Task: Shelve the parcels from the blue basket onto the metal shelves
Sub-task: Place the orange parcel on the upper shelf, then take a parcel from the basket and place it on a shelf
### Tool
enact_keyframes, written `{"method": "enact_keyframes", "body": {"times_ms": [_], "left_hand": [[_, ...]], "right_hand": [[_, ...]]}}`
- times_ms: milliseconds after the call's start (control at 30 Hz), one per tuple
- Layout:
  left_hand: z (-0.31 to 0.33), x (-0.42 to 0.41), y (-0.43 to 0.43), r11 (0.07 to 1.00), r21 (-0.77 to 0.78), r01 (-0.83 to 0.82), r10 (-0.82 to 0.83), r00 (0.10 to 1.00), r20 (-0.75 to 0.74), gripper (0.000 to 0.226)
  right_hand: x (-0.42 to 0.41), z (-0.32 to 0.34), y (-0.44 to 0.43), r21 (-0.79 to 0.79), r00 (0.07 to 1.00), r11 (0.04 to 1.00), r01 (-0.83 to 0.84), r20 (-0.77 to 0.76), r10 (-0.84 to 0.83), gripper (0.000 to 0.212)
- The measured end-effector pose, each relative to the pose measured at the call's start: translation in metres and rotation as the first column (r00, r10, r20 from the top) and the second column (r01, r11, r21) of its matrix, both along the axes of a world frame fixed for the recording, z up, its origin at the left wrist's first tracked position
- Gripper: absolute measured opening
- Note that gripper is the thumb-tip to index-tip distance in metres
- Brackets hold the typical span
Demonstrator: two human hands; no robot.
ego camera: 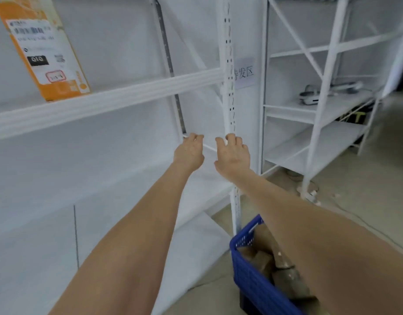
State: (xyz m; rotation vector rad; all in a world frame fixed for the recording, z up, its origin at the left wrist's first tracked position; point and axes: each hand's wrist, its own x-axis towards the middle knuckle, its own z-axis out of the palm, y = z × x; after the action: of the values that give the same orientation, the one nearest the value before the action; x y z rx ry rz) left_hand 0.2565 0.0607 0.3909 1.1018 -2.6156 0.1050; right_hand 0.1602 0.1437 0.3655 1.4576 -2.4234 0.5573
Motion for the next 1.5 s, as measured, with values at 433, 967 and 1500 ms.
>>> {"method": "enact_keyframes", "body": {"times_ms": [433,967,1500], "left_hand": [[-0.191,-0.163,0.132,0.902,0.334,0.274,-0.331,0.935,0.129,0.052],[-0.374,-0.278,0.151,0.678,0.679,-0.281,0.084,0.947,0.309,0.042],[-0.425,-0.271,0.084,-0.088,0.937,-0.337,0.458,0.822,0.339,0.062]], "right_hand": [[-0.124,-0.158,0.170,0.293,0.925,0.921,0.257,0.202,-0.322,0.052],[-0.264,-0.341,0.174,0.544,0.703,0.838,0.031,0.585,-0.406,0.057],[-0.262,-0.405,0.089,0.574,0.092,0.816,0.063,0.811,-0.578,0.063]]}}
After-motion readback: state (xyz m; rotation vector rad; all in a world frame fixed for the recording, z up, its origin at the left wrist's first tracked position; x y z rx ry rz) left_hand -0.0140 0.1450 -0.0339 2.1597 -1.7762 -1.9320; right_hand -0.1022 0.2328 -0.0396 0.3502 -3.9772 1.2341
